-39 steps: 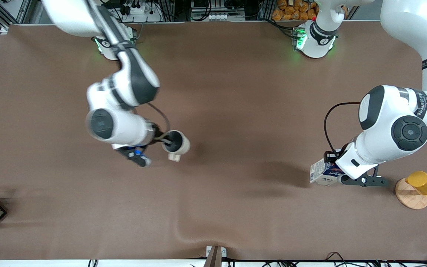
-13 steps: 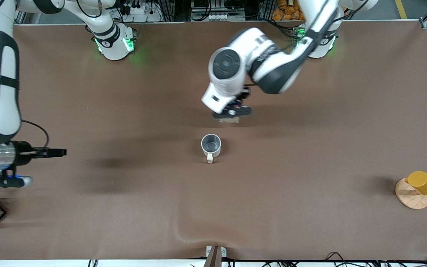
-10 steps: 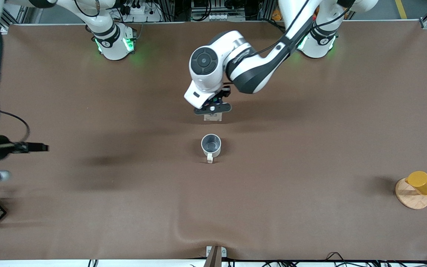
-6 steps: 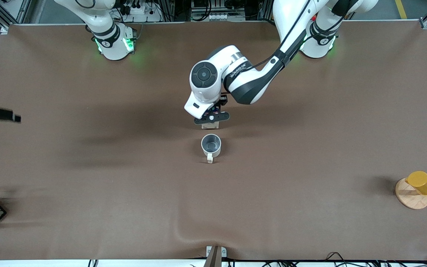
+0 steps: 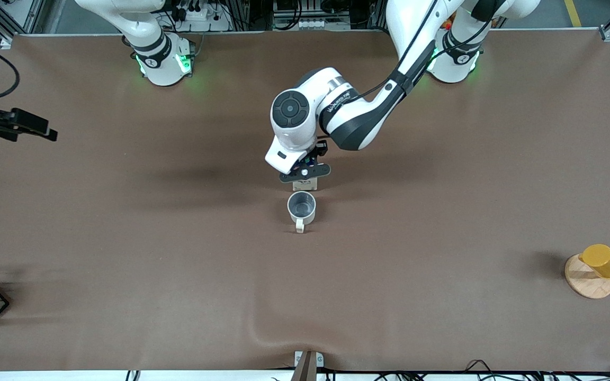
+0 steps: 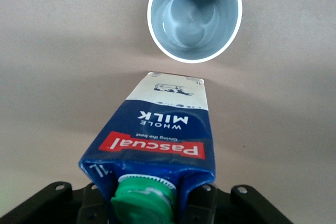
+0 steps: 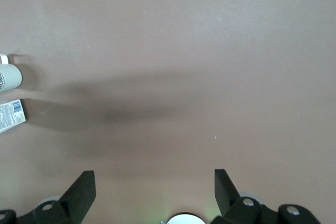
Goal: Place milk next to cup
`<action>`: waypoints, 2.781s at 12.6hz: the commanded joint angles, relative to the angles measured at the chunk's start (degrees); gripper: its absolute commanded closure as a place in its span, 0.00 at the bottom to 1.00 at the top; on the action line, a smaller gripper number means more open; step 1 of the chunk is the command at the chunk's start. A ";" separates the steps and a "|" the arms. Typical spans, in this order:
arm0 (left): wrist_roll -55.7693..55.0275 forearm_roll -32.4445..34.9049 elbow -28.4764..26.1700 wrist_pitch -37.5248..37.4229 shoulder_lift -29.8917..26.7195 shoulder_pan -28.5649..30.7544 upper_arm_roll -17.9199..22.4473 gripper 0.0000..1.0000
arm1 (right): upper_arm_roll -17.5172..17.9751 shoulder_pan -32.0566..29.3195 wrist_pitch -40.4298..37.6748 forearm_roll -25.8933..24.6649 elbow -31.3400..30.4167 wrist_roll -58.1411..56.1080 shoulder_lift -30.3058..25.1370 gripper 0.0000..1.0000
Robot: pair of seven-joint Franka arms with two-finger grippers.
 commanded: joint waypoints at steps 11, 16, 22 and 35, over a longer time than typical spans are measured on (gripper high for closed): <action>2.75 -0.19 1.52 3.78 2.51 -0.69 1.87 0.65 | -0.31 1.14 4.96 -4.69 -0.11 0.11 -1.49 0.00; 3.26 3.85 1.17 3.00 -0.82 -1.22 1.69 0.00 | -0.40 1.15 5.57 -5.66 0.42 0.11 -1.32 0.00; 3.36 1.92 1.26 -3.07 -10.30 -0.52 1.42 0.00 | -0.40 1.14 6.10 -6.45 0.25 0.20 -1.23 0.00; 44.86 1.04 -3.04 -17.56 -28.58 38.41 2.21 0.00 | -0.31 1.14 5.84 -6.45 0.16 0.11 -0.96 0.00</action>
